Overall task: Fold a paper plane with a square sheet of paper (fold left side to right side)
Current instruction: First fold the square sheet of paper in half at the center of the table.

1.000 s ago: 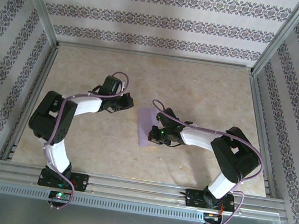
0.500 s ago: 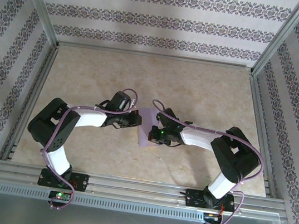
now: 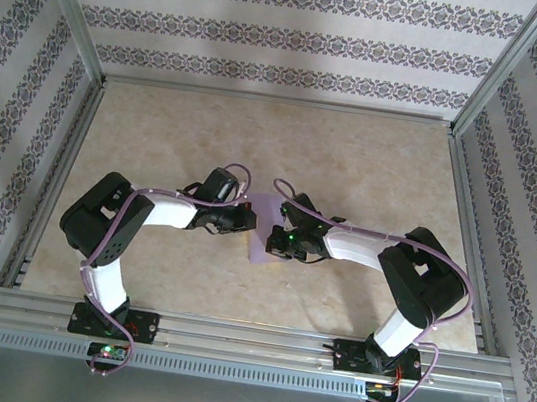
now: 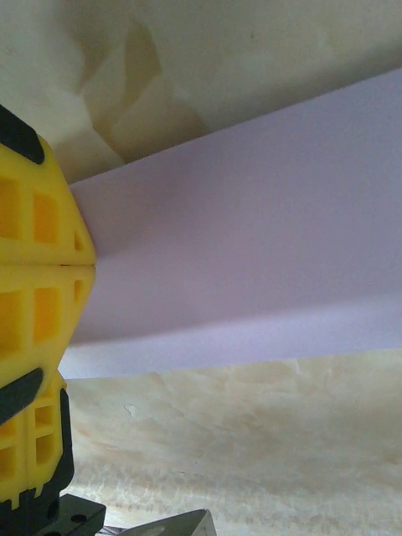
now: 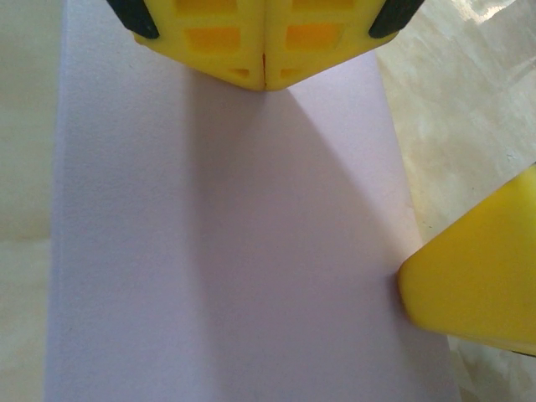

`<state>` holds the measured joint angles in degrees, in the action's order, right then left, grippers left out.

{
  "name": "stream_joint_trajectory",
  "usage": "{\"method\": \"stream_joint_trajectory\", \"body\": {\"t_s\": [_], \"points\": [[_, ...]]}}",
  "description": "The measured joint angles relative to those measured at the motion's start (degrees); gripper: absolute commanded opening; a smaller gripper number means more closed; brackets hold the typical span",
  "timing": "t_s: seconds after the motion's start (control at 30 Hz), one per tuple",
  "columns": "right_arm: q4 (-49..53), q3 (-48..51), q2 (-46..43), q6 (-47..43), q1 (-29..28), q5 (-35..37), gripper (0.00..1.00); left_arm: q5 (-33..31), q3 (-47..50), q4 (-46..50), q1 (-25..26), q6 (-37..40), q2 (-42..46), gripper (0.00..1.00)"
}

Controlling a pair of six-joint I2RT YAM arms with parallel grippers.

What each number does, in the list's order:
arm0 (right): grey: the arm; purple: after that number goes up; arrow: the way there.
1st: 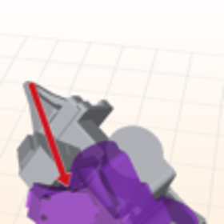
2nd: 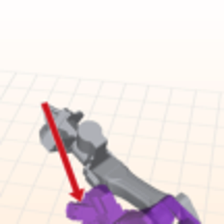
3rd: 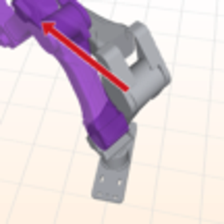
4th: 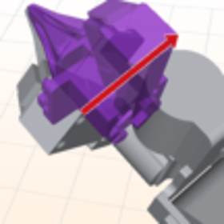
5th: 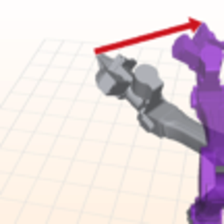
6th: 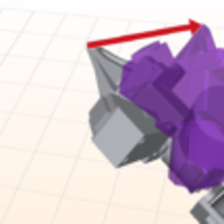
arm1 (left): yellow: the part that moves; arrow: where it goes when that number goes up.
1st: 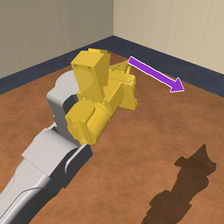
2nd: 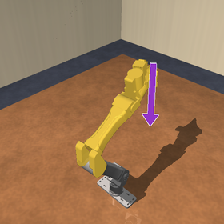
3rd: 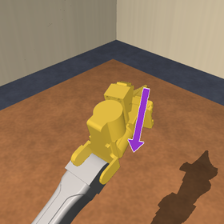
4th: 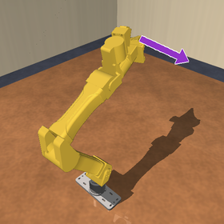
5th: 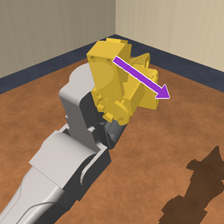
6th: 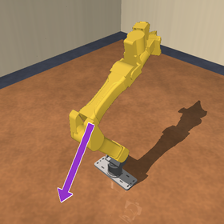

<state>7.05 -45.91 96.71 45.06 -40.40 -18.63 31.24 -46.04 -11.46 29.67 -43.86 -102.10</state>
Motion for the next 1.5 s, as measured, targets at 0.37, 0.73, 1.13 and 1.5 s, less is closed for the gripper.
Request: {"method": "stream_joint_trajectory", "body": {"t_s": [0.37, 0.73, 1.13, 1.5], "points": [[0.4, -0.2, 0.1, 0.0, 0.0, 0.0, 0.00, -1.1, -1.5, 0.7, 0.0, 0.8, -2.2, 0.00], [0.7, -0.3, 0.1, 0.0, 0.0, 0.2, 0.00, -0.9, -4.3, 1.7, -0.4, 2.8, -4.1, 0.00], [0.2, 0.0, -0.2, 0.0, -0.3, 0.8, 0.00, -0.8, -11.6, 4.7, -6.6, 6.4, -8.3, 0.00], [0.6, 0.4, -1.1, 0.4, -0.6, 1.3, 0.20, -3.5, -7.5, 6.5, -6.6, 6.6, 4.1, 0.00]]}}
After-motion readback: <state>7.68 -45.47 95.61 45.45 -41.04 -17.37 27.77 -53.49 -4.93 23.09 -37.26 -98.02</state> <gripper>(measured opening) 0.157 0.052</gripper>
